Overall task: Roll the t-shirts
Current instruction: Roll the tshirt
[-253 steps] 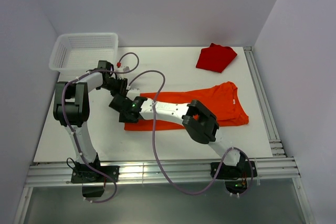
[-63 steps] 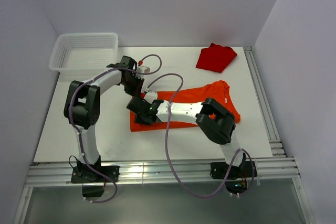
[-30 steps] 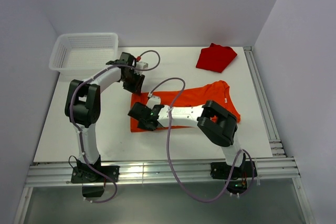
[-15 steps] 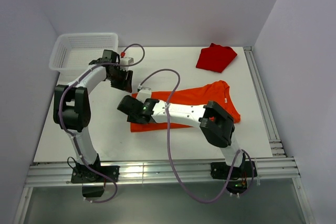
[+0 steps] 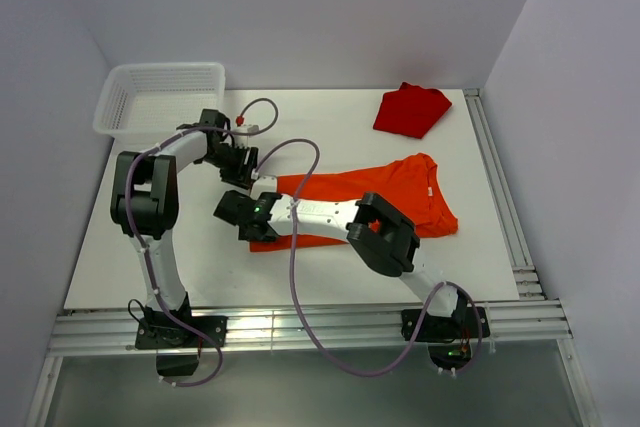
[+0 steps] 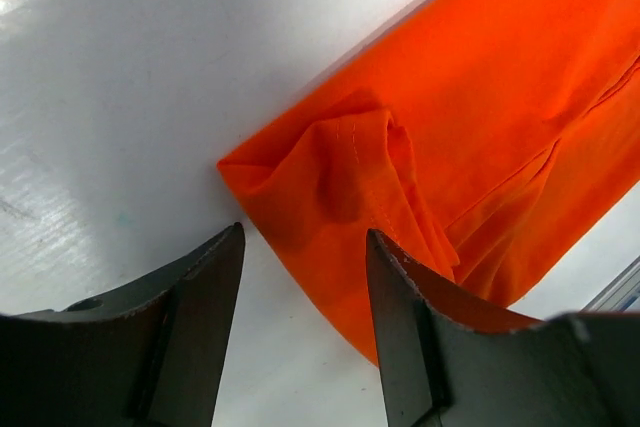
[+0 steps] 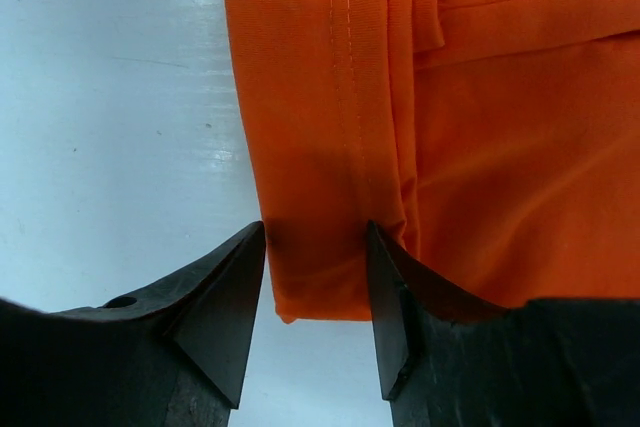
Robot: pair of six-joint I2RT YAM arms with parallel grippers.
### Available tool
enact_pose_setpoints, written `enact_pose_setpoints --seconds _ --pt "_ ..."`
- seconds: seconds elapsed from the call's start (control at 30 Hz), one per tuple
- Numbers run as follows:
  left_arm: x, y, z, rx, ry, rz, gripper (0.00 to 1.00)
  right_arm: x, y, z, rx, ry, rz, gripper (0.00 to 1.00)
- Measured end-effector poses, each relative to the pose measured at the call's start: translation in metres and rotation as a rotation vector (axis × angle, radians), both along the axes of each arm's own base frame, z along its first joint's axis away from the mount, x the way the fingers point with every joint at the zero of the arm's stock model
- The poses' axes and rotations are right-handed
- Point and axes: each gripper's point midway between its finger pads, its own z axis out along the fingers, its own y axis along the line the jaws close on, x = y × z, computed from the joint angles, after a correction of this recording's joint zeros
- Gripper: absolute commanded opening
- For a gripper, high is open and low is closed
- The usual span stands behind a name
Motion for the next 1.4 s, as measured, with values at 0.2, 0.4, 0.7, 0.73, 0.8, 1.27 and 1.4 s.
enact_pose_setpoints --seconds 0.2,0.4,0.7,0.73,0.8,1.27,1.4 --pt "0.002 -0.005 0.000 -0.031 -0.008 0.001 0.49 -0.004 0.001 -0.001 -0.004 0.002 0.007 0.56" --pt "0.003 -0.005 -0.007 -0.035 0.001 0.020 0.17 -0.011 -0.001 -0.002 -0.020 0.010 0.017 0.52" --pt "0.001 -0.006 -0.009 -0.025 0.015 0.038 0.00 -0.018 -0.004 -0.007 -0.053 0.032 0.030 0.23" --pt "0.001 -0.006 -0.009 -0.019 0.013 0.039 0.00 -0.018 -0.004 -0.007 -0.050 0.035 0.035 0.21" --pt "0.002 -0.003 -0.009 0.006 0.005 0.044 0.00 -0.019 0.000 -0.007 -0.040 0.038 0.051 0.19" --pt "0.000 0.045 -0.004 0.308 -0.025 0.090 0.00 -0.027 0.039 -0.005 0.204 0.052 0.141 0.13" --pt "-0.001 0.049 0.000 0.364 -0.025 0.087 0.00 -0.029 0.041 -0.004 0.293 0.057 0.135 0.12"
